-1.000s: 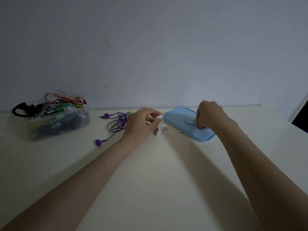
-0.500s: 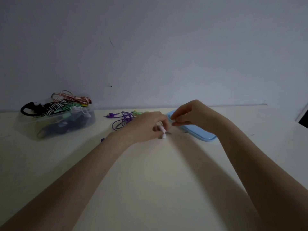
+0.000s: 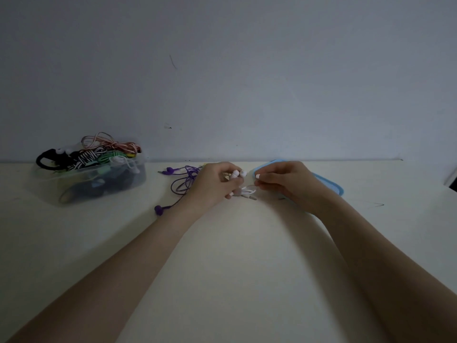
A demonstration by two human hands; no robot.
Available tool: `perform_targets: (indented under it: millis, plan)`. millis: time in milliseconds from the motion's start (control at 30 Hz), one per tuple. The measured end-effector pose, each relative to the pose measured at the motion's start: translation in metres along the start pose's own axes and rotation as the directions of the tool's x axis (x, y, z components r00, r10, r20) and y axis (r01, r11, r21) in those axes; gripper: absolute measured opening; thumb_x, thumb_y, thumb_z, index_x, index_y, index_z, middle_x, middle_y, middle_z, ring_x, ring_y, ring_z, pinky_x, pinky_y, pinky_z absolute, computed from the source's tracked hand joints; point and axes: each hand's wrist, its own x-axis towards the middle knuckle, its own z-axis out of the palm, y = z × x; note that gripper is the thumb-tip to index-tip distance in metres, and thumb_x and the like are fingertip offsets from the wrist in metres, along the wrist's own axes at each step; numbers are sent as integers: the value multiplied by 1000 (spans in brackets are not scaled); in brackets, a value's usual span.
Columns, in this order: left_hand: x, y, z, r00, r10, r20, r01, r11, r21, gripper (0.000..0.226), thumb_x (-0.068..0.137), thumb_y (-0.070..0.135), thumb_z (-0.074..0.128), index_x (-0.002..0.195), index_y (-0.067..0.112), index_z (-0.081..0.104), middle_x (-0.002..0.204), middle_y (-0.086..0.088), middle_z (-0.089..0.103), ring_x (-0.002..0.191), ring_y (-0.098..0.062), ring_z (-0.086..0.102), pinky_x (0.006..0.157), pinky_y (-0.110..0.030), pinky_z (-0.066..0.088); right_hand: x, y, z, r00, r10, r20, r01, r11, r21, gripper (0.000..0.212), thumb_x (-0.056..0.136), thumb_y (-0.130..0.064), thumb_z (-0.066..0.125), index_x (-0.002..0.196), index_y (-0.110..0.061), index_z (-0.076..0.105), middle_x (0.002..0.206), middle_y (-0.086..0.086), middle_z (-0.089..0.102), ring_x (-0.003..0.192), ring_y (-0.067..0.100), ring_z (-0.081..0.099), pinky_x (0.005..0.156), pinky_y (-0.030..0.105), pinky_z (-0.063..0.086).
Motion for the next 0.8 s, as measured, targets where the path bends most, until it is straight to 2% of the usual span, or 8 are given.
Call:
perform_targets:
  millis: [100,200,367,467,567,667,733,800]
  plan:
    - [-3,-1,4,999,-17,-29,17,1000,-24,6,88,10,61,87,11,66,63,-2,58,40,0,49,39,-13,37,0,0,8,1000,-18,11,17,997,81,11,85,5,59,85,-2,67,80,9,67,69,10,67,69,16,53]
    - [-2,-4,6,1000,-2,-27,2,1000,-9,14,89,10,59,82,19,66,66,-6,62,43,-2,52,39,-15,37,-1,1,15,999,-46,15,43,987,153,11,85,7,57,86,-1,65,73,8,68,67,12,66,67,17,54]
    - [-3,-3,7,999,-17,-36,16,999,-37,9,87,13,62,84,19,67,57,1,59,41,-2,51,39,-14,36,-2,1,15,998,-63,22,58,977,205,10,85,6,57,87,1,65,71,7,69,67,12,66,65,16,53]
    - [-3,-3,7,998,-33,-46,31,999,-36,15,85,10,62,78,22,66,51,8,59,43,-4,52,40,-15,37,-2,1,15,997,-67,33,59,974,218,9,85,4,57,87,1,66,71,6,69,67,11,65,65,16,52]
    - [-3,-4,8,998,-43,-50,42,999,-17,18,85,6,61,75,21,64,49,10,58,42,-4,52,40,-15,38,-2,0,16,996,-86,27,79,976,204,9,85,3,58,85,-1,66,70,5,68,66,10,64,63,16,51]
    - [-3,-5,10,998,-25,-50,27,999,32,17,85,6,62,75,20,63,58,4,60,41,-4,53,41,-16,41,-2,0,16,993,-115,28,110,984,138,11,85,4,58,84,-2,67,71,6,69,67,10,64,61,15,49]
    - [-4,-5,11,999,-8,-50,12,997,82,11,85,8,61,80,17,64,62,2,61,41,-3,54,42,-17,43,-2,1,17,992,-125,32,123,991,52,12,85,4,59,83,-4,68,74,7,69,71,14,64,67,20,52]
    - [-4,-5,13,998,-1,-60,7,995,102,8,85,9,62,84,17,65,62,3,62,42,-3,56,43,-17,44,0,1,16,991,-133,25,134,990,-43,12,84,3,60,81,-5,69,79,11,69,78,19,63,79,29,52]
